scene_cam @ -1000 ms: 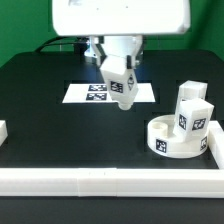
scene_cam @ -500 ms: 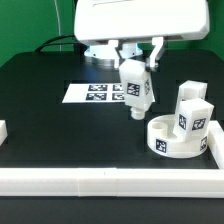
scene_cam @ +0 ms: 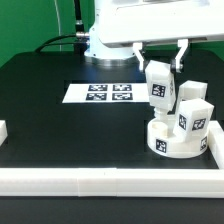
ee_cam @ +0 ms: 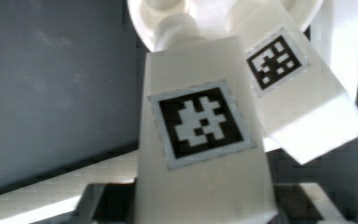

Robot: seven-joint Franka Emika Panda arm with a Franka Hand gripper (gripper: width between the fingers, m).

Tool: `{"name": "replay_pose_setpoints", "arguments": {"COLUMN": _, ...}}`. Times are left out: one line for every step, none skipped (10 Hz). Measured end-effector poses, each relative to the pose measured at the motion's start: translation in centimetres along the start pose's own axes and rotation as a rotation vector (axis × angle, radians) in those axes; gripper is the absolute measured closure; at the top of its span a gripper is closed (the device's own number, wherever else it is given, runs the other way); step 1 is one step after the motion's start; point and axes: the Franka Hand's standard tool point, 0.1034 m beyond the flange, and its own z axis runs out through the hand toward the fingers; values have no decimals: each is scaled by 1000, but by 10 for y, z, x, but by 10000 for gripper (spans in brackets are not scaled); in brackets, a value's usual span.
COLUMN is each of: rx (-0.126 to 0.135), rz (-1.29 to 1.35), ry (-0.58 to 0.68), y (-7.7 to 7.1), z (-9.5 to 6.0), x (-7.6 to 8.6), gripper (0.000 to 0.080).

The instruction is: Assemble stool

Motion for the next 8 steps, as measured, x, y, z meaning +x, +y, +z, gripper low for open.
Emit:
{"name": "replay_pose_setpoints", "arguments": {"rx": -1, "rz": -1, "ry": 1, "y": 0, "z": 0, "x": 0, "gripper": 471}}
{"name": "replay_pose_setpoints", "arguments": {"rx": -1, "rz": -7, "ry": 6, "y": 1, "z": 1, "x": 0, "gripper": 471}}
{"name": "replay_pose_setpoints", "arguments": {"rx": -1, "rz": -7, "ry": 10, "y": 1, "z": 1, "x": 0, "gripper": 471}}
{"name": "replay_pose_setpoints", "arguments": {"rx": 1, "rz": -7, "ry": 17, "y": -1, "z": 1, "x": 0, "gripper": 471}}
{"name": "replay_pose_setpoints", "arguments": {"rx": 0, "rz": -9, "ry": 16, "y": 0, "z": 1, "x": 0, "gripper": 471}}
{"name": "replay_pose_setpoints", "arguments": {"rx": 3, "rz": -13, "ry": 40, "y": -2, "z": 2, "x": 1, "gripper": 471}}
{"name": "replay_pose_setpoints", "arguments": {"rx": 2, "rz": -12, "ry": 42, "y": -1, "z": 2, "x": 0, "gripper": 471}}
{"name": "replay_pose_setpoints", "arguments": {"rx": 2, "rz": -14, "ry": 42, "y": -1, "z": 2, "x": 0, "gripper": 471}}
